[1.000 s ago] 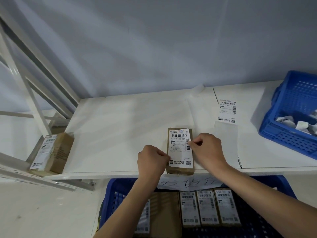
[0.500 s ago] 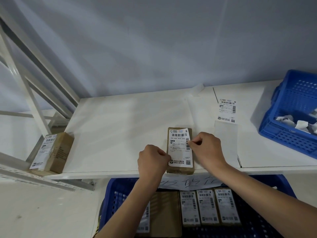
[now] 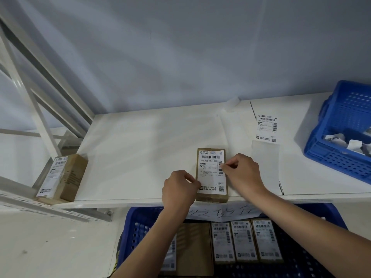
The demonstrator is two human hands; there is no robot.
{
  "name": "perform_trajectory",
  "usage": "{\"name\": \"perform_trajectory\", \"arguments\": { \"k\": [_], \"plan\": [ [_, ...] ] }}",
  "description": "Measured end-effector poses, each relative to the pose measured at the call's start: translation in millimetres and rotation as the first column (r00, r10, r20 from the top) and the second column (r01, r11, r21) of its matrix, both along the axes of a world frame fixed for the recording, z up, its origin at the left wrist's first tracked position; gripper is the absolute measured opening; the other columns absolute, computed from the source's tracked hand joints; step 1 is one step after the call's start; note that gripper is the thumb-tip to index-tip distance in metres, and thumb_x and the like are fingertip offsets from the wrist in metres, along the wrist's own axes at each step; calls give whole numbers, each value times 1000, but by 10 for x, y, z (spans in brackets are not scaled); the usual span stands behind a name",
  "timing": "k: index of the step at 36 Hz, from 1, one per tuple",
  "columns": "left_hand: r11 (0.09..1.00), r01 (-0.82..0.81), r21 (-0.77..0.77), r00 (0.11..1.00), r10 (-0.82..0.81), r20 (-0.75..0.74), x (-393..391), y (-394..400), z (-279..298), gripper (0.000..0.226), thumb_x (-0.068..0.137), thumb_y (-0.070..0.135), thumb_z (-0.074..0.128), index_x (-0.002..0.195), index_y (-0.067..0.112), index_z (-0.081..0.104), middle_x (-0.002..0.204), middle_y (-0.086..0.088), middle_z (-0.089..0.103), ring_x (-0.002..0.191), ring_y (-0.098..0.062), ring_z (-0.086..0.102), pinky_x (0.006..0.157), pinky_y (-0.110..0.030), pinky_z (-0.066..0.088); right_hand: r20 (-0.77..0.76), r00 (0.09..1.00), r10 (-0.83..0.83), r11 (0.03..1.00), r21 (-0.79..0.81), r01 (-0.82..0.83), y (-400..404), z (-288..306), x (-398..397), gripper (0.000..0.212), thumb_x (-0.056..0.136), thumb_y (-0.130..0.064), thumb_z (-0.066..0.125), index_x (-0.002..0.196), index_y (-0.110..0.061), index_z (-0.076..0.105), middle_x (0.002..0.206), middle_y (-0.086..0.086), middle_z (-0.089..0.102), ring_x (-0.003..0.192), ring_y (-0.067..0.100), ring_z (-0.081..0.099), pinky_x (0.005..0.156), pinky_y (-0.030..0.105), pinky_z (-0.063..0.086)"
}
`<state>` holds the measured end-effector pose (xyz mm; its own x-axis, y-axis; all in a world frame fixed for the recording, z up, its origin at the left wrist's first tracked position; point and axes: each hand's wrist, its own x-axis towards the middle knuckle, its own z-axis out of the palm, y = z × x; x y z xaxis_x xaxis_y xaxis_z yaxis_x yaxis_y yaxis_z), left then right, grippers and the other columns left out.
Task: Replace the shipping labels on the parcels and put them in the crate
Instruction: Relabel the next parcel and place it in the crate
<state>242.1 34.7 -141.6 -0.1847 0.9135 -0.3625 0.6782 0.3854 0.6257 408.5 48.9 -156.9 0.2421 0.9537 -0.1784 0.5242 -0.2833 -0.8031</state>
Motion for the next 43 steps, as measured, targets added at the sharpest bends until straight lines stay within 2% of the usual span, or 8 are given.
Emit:
{"name": "perform_trajectory", "arguments": {
  "k": [6,11,19,24,30,37,41,43],
  "plan": [
    [1000,-8,-16,998,9,60,-20,15,-34,11,90,23,72,95,22,62,96,4,69,72,-8,63,56,-21,47,-90,992,-89,996,-31,87,2,-71,17,22,91,-21,72,102,-12,55,89,-2,63,87,14,61,68,25,43],
    [997,-28,-70,979,41,199,-18,11,-62,30,91,16,71,118,21,58,107,-5,74,89,-21,72,84,-40,62,-110,990,-84,995,-62,78,-2,-100,16,24,94,-25,68,109,-12,56,95,-1,63,92,17,62,65,19,42],
    [981,-89,-171,910,150,387,-39,51,-154,30,94,5,63,122,17,65,103,-9,77,89,-24,76,80,-43,64,-87,996,37,988,-147,-49,-25,-108,27,39,89,-30,76,118,-14,56,89,-14,57,78,-1,55,58,11,37],
    [968,-107,-225,864,203,461,-54,63,-177,30,93,1,62,119,16,64,102,-11,77,88,-24,77,80,-41,64,-80,993,87,984,-151,-98,-65,-71,2,64,87,-28,78,138,-12,44,105,-5,56,87,8,55,57,7,35],
    [967,-123,-223,848,219,482,-53,60,-225,29,93,1,63,118,16,63,102,-11,76,89,-26,76,83,-43,64,-27,973,228,962,-148,-230,-110,-60,8,36,89,-31,75,121,-17,66,117,-3,72,94,9,64,73,17,47],
    [962,-150,-229,852,243,464,-77,74,-267,25,92,8,71,115,17,65,107,-13,74,89,-27,76,81,-43,64,-24,955,296,937,-187,-295,-106,-58,11,46,85,-29,79,125,-18,62,123,0,68,105,15,65,74,19,48],
    [962,-154,-226,840,248,482,-79,84,-281,31,93,3,68,120,16,64,107,-11,75,92,-27,75,85,-44,63,-20,946,324,922,-218,-320,-129,-84,11,61,79,-39,82,132,-27,55,129,2,59,109,16,62,95,33,53],
    [964,-163,-212,823,251,509,-64,81,-272,34,95,1,64,126,16,62,111,-10,75,97,-26,74,88,-44,62,-40,947,318,921,-225,-318,-137,-74,7,62,79,-37,83,133,-27,54,128,-1,59,106,13,61,89,27,52]
  ]
}}
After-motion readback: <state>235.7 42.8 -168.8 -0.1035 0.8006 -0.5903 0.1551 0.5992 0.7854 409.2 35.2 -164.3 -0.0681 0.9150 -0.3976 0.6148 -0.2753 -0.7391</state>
